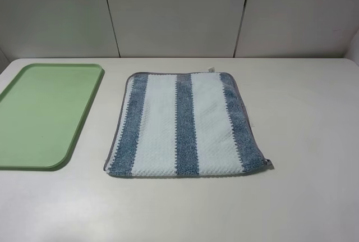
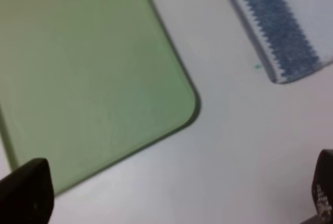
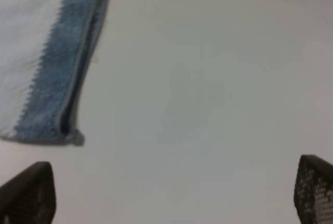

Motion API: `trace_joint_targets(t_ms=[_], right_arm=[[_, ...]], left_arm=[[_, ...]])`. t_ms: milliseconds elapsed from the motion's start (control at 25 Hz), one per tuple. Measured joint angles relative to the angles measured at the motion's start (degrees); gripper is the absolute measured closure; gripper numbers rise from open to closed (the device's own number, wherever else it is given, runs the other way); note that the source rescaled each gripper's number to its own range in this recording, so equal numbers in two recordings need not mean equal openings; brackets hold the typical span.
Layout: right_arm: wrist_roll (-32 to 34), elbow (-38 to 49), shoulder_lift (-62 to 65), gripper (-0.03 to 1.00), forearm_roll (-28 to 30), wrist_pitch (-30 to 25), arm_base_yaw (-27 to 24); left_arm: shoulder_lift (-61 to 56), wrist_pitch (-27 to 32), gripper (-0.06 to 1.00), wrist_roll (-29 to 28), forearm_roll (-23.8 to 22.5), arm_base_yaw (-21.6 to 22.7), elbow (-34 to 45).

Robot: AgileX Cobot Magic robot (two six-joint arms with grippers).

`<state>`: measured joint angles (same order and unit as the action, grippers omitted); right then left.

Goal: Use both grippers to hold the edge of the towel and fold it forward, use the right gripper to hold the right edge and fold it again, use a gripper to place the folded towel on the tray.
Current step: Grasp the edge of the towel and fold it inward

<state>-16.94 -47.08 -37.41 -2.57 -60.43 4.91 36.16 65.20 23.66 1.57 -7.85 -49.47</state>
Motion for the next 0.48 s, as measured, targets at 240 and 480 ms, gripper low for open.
trace_joint_targets(t_ms=[240, 480], right_arm=[[-2.2, -5.8, -15.2, -0.03, 6.9, -0.2, 16.2], [-6.0, -6.2, -26.3, -0.03, 10.4, -0.2, 31.7]], left_arm=[[11.8, 2.1, -0.05, 1.8, -10.1, -19.6, -5.4], [20.3, 2.7, -0.05, 3.5, -14.5, -32.3, -5.6]])
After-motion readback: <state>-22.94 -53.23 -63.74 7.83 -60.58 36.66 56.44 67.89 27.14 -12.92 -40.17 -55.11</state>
